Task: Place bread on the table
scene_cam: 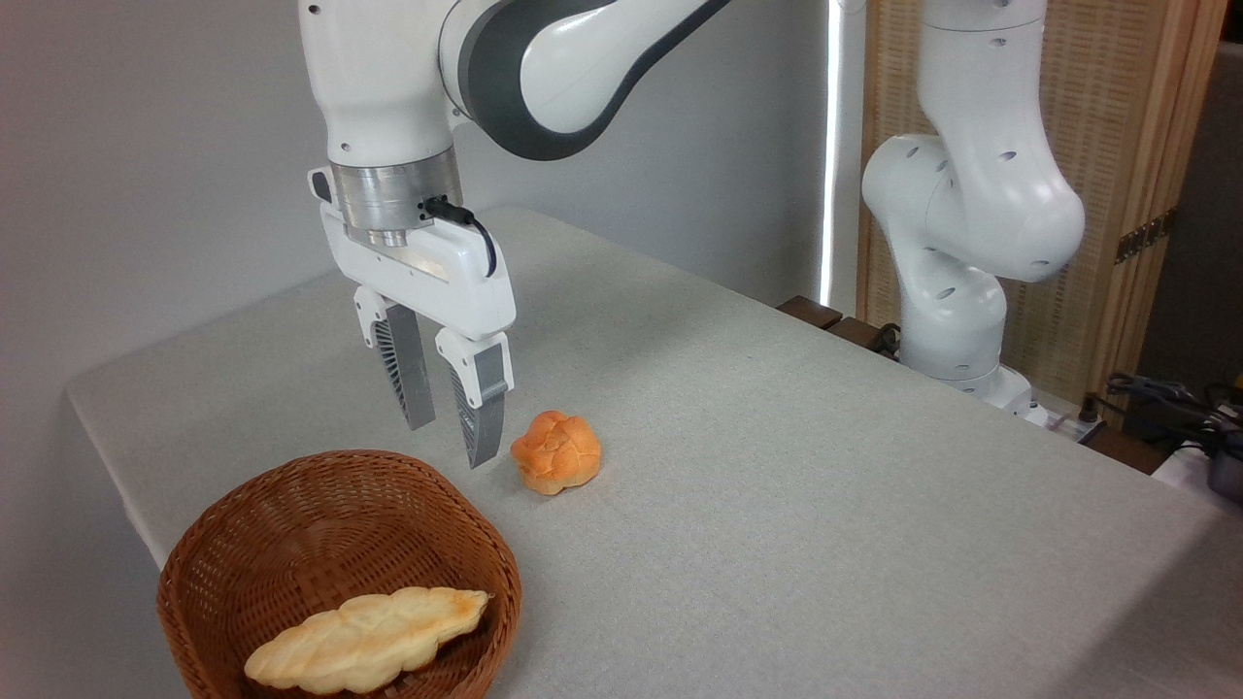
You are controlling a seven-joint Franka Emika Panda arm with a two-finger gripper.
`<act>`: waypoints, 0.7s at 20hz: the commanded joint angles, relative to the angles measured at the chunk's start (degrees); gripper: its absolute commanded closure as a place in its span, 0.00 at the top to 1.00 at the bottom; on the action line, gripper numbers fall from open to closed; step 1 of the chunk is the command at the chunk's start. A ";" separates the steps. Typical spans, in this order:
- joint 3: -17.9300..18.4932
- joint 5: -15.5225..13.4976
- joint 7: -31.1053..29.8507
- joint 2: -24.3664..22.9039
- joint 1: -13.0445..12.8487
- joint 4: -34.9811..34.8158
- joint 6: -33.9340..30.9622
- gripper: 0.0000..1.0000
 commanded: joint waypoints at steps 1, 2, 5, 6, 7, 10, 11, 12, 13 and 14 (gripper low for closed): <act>0.43 -1.09 1.26 0.43 -0.60 0.44 -0.50 1.00; 0.43 -1.09 1.26 0.44 -0.69 0.44 0.12 1.00; 0.52 -1.09 1.26 0.44 -0.60 0.44 1.88 1.00; 0.52 -1.09 1.26 0.44 -0.60 0.44 2.84 1.00; 0.78 -1.09 1.26 0.52 -0.52 0.35 4.07 1.00; 1.22 -2.23 1.17 0.96 0.10 0.18 8.28 1.00; 1.31 -3.02 1.17 1.14 0.10 0.18 9.25 1.00; 1.57 -3.20 1.17 1.57 0.19 0.09 10.74 1.00; 2.53 -3.20 1.26 2.01 0.19 0.09 11.98 1.00; 2.98 -3.20 1.26 2.37 0.19 0.09 13.47 1.00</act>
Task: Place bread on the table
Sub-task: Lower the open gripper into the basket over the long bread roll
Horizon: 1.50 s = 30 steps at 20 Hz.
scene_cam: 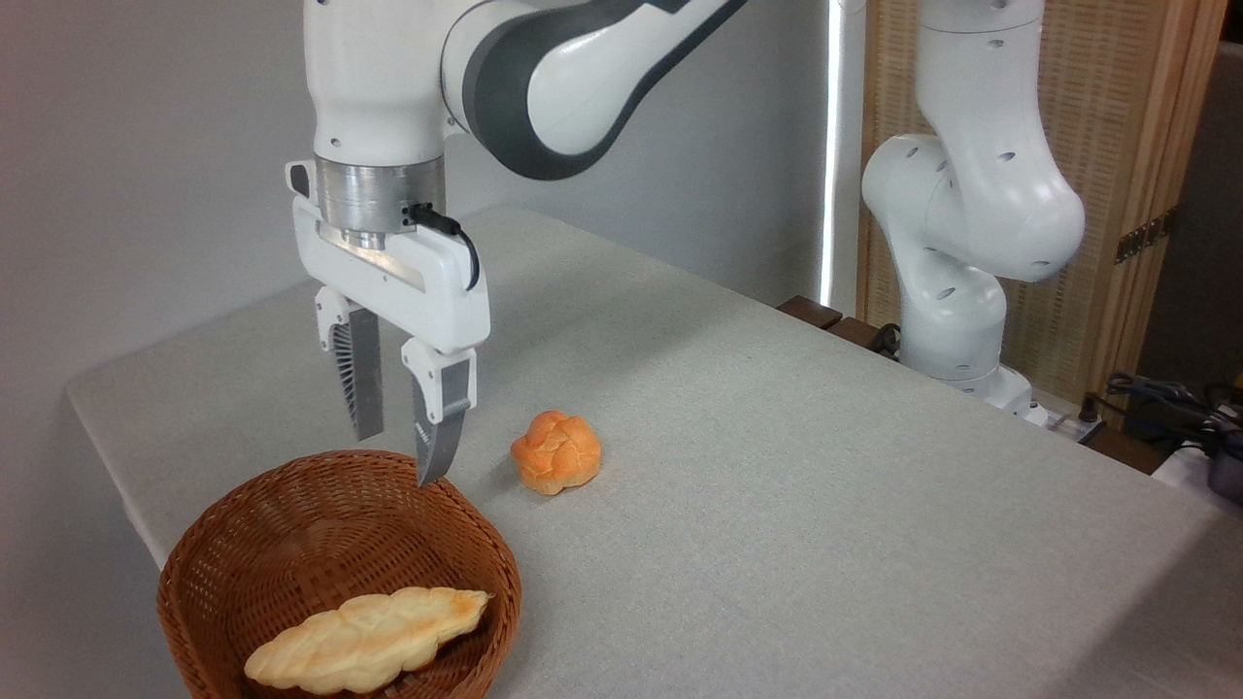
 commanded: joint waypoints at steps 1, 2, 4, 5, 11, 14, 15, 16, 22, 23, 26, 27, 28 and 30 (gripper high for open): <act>2.20 -1.33 1.34 1.74 0.17 0.09 5.26 1.00; 2.99 -0.89 1.78 1.92 0.26 0.09 6.23 1.00; 4.40 -0.89 5.37 2.97 0.26 0.09 6.94 1.00; 5.01 -0.89 6.95 3.41 0.26 0.09 7.11 1.00; 7.92 -0.63 17.07 8.06 0.35 0.18 14.30 1.00; 8.45 -0.54 18.65 10.26 0.35 0.27 17.30 1.00; 8.45 -0.54 19.09 10.70 0.26 0.27 17.48 1.00; 8.45 -0.19 19.27 10.88 0.26 0.27 17.57 1.00; 8.27 1.48 18.92 12.29 0.17 0.36 17.66 1.00; 8.10 1.48 18.66 12.38 0.09 0.27 17.57 1.00; 7.83 0.96 18.57 12.64 -0.18 0.27 17.49 1.00; 7.83 1.04 18.74 12.73 -0.26 0.27 17.49 1.00; 7.57 1.65 19.18 12.90 -0.26 0.27 17.49 0.95; 7.57 2.27 19.19 12.91 -0.26 0.36 17.57 0.66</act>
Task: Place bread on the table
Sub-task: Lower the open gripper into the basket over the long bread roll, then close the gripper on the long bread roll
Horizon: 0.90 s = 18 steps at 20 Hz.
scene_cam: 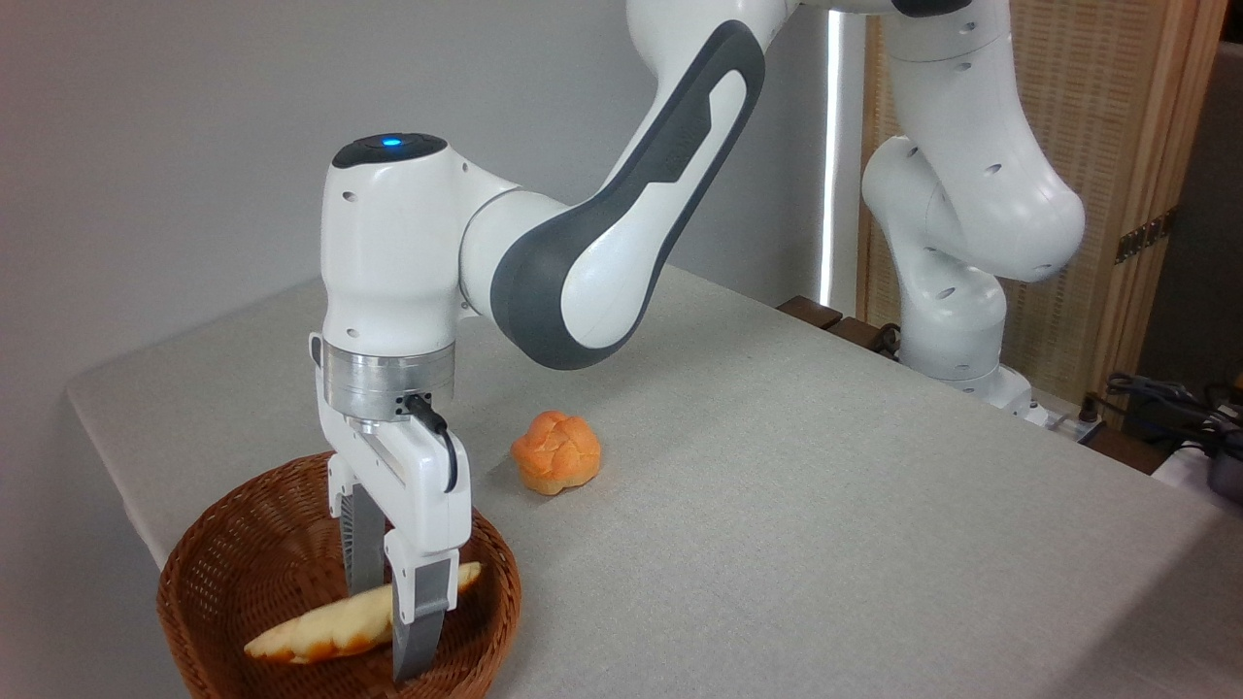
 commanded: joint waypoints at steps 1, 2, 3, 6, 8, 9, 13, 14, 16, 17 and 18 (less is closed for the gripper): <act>0.06 1.34 1.05 0.65 -0.09 0.37 0.65 0.57; 0.06 1.34 0.97 0.65 -0.18 0.37 0.65 0.54; 0.06 1.34 0.88 0.65 -0.09 0.37 0.65 0.54; -0.12 1.34 0.70 0.56 -0.18 0.29 0.56 0.54; -0.12 1.34 0.88 0.56 -0.18 0.28 0.56 0.54; -0.12 1.34 0.88 0.56 -0.18 0.28 0.56 0.51; -0.64 1.34 0.79 0.56 -0.18 0.37 0.65 0.24; -0.99 1.34 0.62 0.56 -0.18 0.37 0.65 0.25; -1.00 1.34 0.70 0.56 -0.18 0.37 0.65 0.27; -1.00 1.34 0.88 0.56 -0.18 0.37 0.65 0.28; -1.00 1.34 0.88 0.56 -0.18 0.37 0.65 0.29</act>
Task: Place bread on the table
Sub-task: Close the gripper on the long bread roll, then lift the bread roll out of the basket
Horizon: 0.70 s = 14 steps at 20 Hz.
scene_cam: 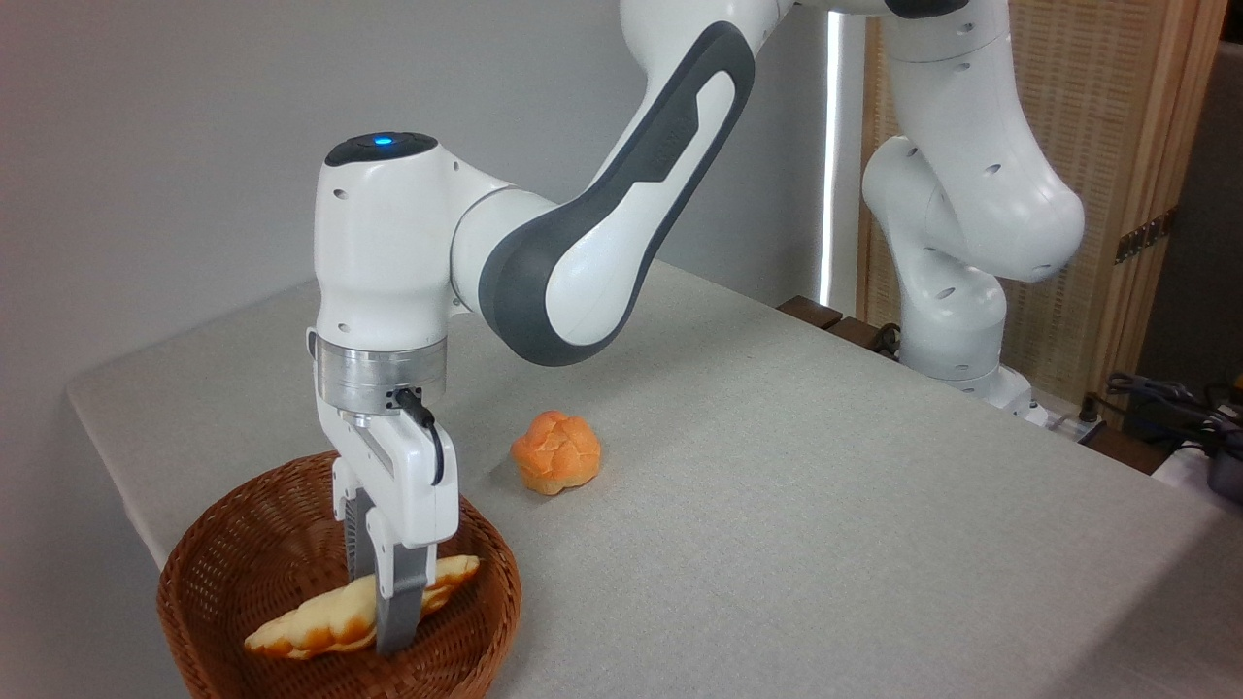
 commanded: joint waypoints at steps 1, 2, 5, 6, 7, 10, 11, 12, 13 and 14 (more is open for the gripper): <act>0.01 0.81 0.88 0.35 0.10 0.34 0.65 0.29; -0.08 0.72 0.70 0.18 0.10 0.43 0.65 0.29; -0.17 0.02 -0.09 -1.22 0.10 0.60 0.56 0.34; -0.17 -0.07 -0.35 -2.02 0.10 0.52 0.56 0.37; -0.25 -0.16 -1.05 -3.07 0.10 0.52 0.56 0.37; -1.30 -0.25 -3.51 -6.32 0.01 0.52 0.04 0.37; -1.92 -0.25 -4.39 -7.37 0.10 0.43 -1.01 0.37; -2.01 -0.25 -5.79 -8.69 0.01 0.43 -2.76 0.37; -2.10 -0.33 -7.37 -10.27 0.01 0.52 -5.04 0.37; -2.19 -0.34 -8.52 -11.76 0.01 0.43 -7.50 0.37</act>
